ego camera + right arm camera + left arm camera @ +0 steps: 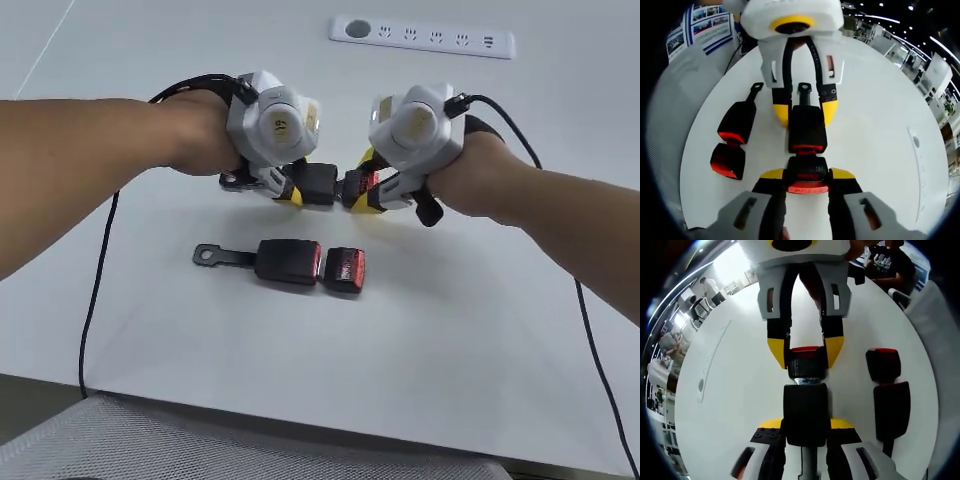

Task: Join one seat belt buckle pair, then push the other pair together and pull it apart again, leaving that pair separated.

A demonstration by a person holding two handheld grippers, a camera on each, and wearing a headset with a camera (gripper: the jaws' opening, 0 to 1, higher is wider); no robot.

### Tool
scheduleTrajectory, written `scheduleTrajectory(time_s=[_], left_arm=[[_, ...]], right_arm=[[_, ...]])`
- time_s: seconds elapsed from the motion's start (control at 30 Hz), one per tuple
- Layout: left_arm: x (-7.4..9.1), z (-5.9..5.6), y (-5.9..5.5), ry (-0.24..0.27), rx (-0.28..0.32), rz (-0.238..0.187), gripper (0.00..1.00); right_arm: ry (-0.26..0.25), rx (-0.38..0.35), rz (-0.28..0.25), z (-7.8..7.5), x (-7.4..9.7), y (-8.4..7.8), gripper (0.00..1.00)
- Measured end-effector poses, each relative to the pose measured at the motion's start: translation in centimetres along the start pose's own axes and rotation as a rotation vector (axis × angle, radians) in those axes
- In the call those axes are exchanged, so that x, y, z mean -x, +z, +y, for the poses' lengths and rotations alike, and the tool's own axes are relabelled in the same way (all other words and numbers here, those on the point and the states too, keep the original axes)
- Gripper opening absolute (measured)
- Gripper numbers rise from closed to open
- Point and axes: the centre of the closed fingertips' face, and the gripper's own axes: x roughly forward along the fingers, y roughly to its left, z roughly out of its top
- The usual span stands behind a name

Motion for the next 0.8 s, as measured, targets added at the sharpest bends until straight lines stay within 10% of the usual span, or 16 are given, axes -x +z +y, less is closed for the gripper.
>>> scheduleTrajectory(time_s=[0.8], left_arm=[[0.11, -0.05, 0.19, 0.012, 0.019, 0.007, 0.32]], right_arm=[[-0.008, 0.001, 0.002, 0.01, 0.06, -0.2, 0.31]])
